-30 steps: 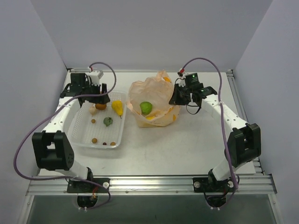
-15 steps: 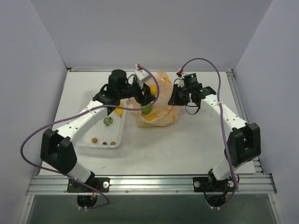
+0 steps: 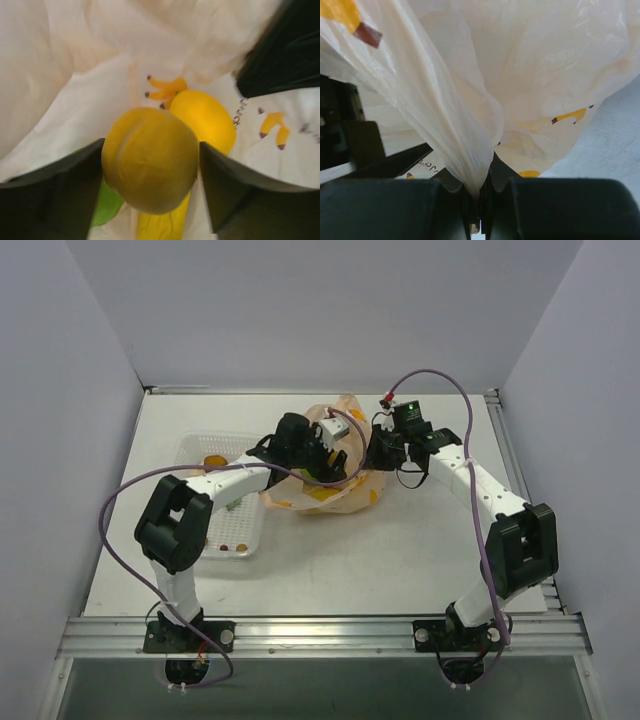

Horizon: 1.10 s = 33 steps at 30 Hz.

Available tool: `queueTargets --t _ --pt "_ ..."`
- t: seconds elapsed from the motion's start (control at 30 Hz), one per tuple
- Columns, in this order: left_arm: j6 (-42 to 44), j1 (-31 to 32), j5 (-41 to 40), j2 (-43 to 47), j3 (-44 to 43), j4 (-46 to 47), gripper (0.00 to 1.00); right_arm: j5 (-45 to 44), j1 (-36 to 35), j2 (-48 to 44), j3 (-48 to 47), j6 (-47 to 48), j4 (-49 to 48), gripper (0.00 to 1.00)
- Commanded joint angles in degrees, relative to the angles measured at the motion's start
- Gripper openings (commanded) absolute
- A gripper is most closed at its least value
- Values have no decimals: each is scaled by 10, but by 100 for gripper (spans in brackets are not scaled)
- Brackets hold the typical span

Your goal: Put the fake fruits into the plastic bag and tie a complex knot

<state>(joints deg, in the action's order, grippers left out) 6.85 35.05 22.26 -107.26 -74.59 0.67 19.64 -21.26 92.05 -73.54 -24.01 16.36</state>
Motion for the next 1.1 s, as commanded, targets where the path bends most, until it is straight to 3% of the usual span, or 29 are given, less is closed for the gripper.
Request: queueTargets --t 0.0,0.03,0.27,0.5,0.63,0.83,1.07 --pt "7 -4 71 76 -42 25 92 0 8 -18 -1 -3 2 0" --pt "6 -5 85 98 -38 28 97 0 9 -16 -2 -3 3 0" --pt "-36 -51 129 232 -63 -41 97 0 12 -8 -10 3 3 0" --pt "-127 -252 66 299 1 -78 96 1 14 -3 -18 5 3 0" --pt "-124 -291 3 296 20 -157 96 -1 13 -1 -22 7 5 0" --pt "-222 -297 -36 273 90 -125 96 -7 12 5 -26 12 8 0" --pt "-290 -283 -125 155 59 -151 95 -8 10 12 -37 12 9 0"
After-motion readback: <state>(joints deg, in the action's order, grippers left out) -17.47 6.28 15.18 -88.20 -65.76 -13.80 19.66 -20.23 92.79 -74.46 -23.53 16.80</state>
